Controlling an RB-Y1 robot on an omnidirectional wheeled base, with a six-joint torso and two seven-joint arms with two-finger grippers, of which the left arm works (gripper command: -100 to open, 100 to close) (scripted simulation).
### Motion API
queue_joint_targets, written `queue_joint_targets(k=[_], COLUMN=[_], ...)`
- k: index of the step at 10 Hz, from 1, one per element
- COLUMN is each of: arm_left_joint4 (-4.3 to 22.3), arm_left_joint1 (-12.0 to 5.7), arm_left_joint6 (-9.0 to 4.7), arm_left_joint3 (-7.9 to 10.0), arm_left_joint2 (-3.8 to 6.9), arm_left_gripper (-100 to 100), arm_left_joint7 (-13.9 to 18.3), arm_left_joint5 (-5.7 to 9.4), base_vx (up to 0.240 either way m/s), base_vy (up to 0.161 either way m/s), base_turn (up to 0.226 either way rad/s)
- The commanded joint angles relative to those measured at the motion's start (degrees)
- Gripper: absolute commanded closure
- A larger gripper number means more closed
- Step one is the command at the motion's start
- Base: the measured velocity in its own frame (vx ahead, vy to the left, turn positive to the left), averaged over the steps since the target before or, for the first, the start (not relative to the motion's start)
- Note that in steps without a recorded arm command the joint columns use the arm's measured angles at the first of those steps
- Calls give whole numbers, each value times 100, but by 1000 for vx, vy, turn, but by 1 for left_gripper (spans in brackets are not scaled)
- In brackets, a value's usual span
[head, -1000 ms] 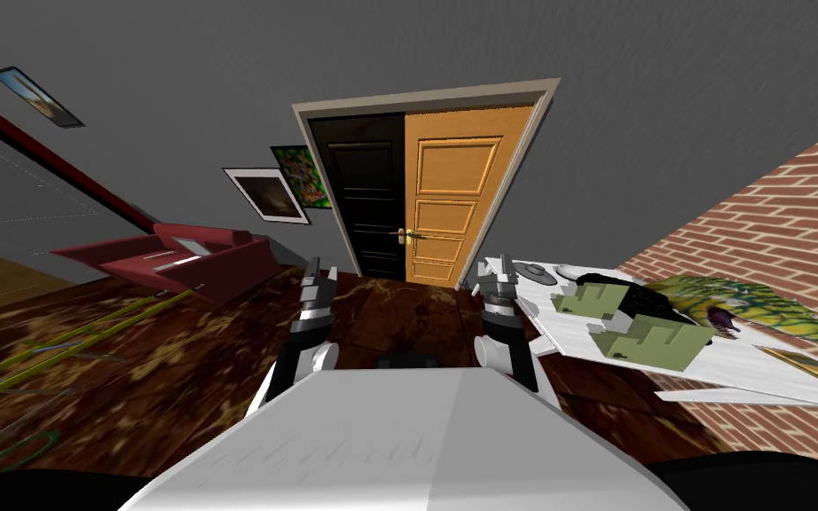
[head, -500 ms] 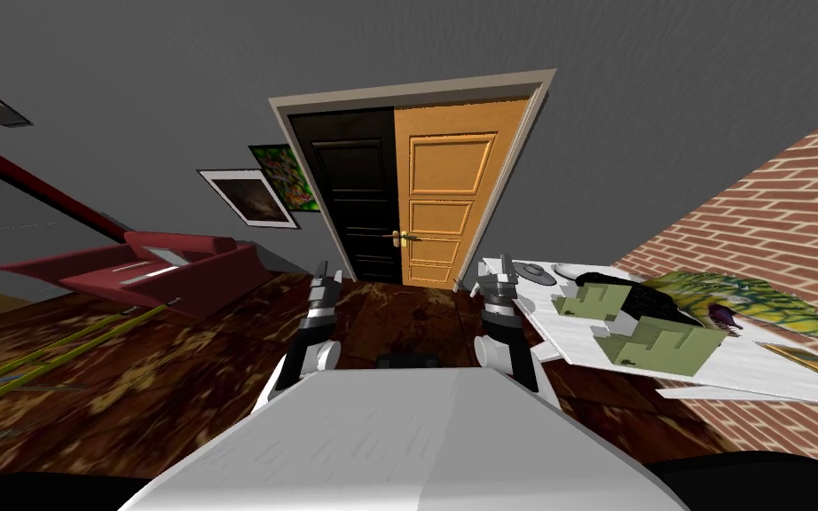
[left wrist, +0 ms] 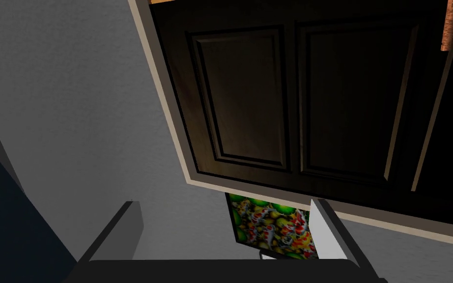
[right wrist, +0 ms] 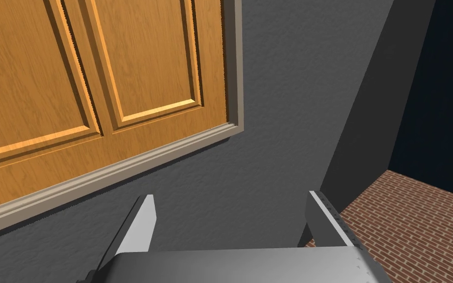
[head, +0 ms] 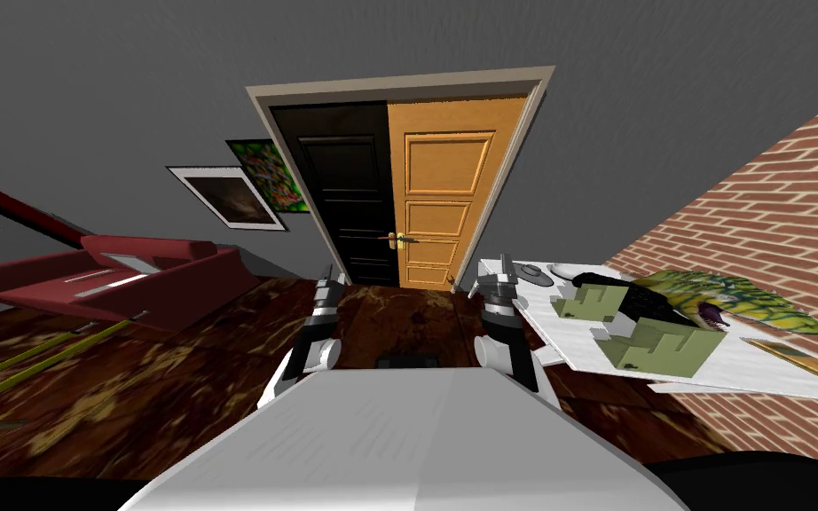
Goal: Pull the door open
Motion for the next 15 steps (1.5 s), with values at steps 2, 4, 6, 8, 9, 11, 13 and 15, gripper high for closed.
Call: queue_joint_targets(k=[2, 4, 6, 8, 9, 11, 13, 15], arm_left_joint4=[383, 614, 850, 1096, 1218, 1467, 1720, 1972], arm_left_joint1=[-143, -240, -339, -441, -493, -597, -703, -809], arm_left_joint6=[-18, -22, -26, -30, -32, -36, -41, -45], arm_left_joint3=[29, 56, 83, 111, 125, 154, 183, 212], arm_left_joint2=[117, 191, 266, 344, 382, 461, 540, 619], arm_left_gripper=[-100, -100, -100, -100, -100, -100, -100, -100], arm_left_joint7=[121, 193, 266, 342, 379, 457, 535, 613], arm_left_joint5=[52, 87, 122, 158, 176, 213, 251, 288], base_vx=[138, 107, 102, 99, 100, 97, 105, 101], base_vy=[-8, -6, -6, -1, 1, 9, 7, 6], base_turn=[-104, -75, -69, -77, -89, -78, -84, -72])
